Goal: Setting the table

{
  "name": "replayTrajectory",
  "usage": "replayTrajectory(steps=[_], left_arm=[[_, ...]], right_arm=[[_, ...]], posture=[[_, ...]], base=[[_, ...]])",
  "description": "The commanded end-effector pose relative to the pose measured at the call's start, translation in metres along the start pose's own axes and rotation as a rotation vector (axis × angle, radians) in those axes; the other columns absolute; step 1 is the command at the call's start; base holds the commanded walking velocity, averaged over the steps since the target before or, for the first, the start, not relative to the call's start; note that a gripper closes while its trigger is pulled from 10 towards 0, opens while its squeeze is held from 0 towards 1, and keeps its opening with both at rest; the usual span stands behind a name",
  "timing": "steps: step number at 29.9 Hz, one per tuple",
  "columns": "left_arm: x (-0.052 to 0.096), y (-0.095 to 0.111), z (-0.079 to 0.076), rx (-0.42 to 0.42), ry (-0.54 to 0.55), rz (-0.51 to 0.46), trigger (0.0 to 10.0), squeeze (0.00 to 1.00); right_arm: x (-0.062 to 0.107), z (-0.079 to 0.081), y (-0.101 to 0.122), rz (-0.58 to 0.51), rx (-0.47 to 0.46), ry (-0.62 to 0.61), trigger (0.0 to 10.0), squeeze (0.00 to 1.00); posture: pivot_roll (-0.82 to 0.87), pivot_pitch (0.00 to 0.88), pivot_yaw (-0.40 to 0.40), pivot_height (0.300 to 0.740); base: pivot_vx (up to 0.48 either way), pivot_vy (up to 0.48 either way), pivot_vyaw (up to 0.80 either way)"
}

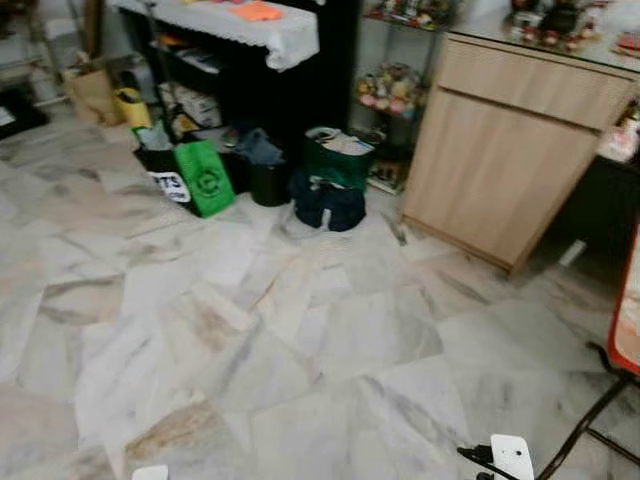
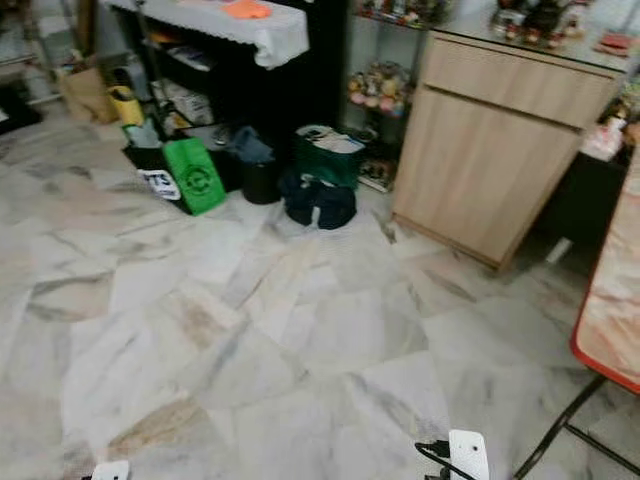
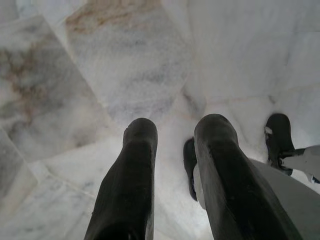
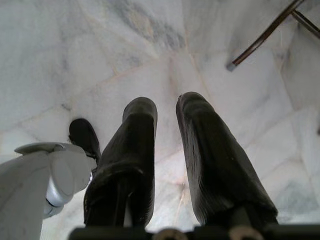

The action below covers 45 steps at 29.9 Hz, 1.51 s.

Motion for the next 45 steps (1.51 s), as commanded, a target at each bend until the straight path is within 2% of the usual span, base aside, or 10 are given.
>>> replayTrajectory(steps=[1,17,22,29,33,34,35,40,44,45], left_arm=[[-0.009,0.036,-0.071,-0.122,-0.155,-0.07,10.0,0.0],[-0.009,0.035,-0.052,-0.16,-0.131,-0.062,10.0,0.0],[-0.008,0.033,-0.05,-0.194,-0.139,-0.049,10.0,0.0],[-0.009,0.037,-0.048,-0.197,-0.129,-0.051,10.0,0.0],[-0.009,0.036,-0.05,-0.196,-0.13,-0.05,10.0,0.0],[-0.009,0.035,-0.052,-0.194,-0.132,-0.047,10.0,0.0],[-0.009,0.035,-0.052,-0.194,-0.132,-0.047,10.0,0.0],[-0.009,0.031,-0.052,-0.182,-0.128,-0.038,10.0,0.0],[-0.009,0.03,-0.052,-0.177,-0.127,-0.036,10.0,0.0],[-0.009,0.029,-0.052,-0.175,-0.126,-0.035,10.0,0.0]], right_arm=[[-0.003,0.034,0.029,-0.021,-0.182,0.132,10.0,0.0],[-0.002,0.049,0.029,-0.018,-0.19,0.164,10.0,0.0],[-0.002,0.049,0.028,-0.017,-0.196,0.16,10.0,0.0],[-0.001,0.051,0.03,-0.023,-0.162,0.17,10.0,0.0],[-0.002,0.046,0.032,-0.029,-0.185,0.154,10.0,0.0],[-0.003,0.037,0.033,-0.036,-0.231,0.12,10.0,0.0],[-0.003,0.037,0.033,-0.036,-0.231,0.12,10.0,0.0],[-0.003,0.033,0.031,-0.037,-0.153,0.115,10.0,0.0],[-0.002,0.039,0.025,-0.028,-0.164,0.124,10.0,0.0],[-0.001,0.046,0.02,-0.021,-0.163,0.131,10.0,0.0]], posture=[[-0.01,0.034,0.006,0.74],[0.0,0.049,0.053,0.74],[-0.01,0.052,0.074,0.74],[-0.02,0.058,0.065,0.74],[-0.01,0.056,0.065,0.74],[-0.02,0.058,0.063,0.74],[-0.02,0.058,0.063,0.74],[-0.01,0.063,0.051,0.74],[-0.01,0.063,0.05,0.74],[-0.01,0.064,0.05,0.74]], base=[[0.0,0.0,-0.8],[0.0,0.0,-0.8],[0.0,0.0,-0.8],[0.0,0.0,-0.8],[0.0,0.0,-0.8],[0.0,0.0,-0.4],[0.0,0.0,-0.4],[0.0,0.0,0.0],[0.0,0.0,0.0],[0.0,0.0,0.0]])
Point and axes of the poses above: a point about 5 cm out from each wrist's last joint towards the gripper, its own x axis pointing back from the gripper into the wrist, its own y axis along the axis of the wrist's last joint, z = x × y, the point moved 5 cm from there along -x, pointing out of the wrist towards the gripper, and after that the axes turned 9 degrees about x, right-handed, at the moved point
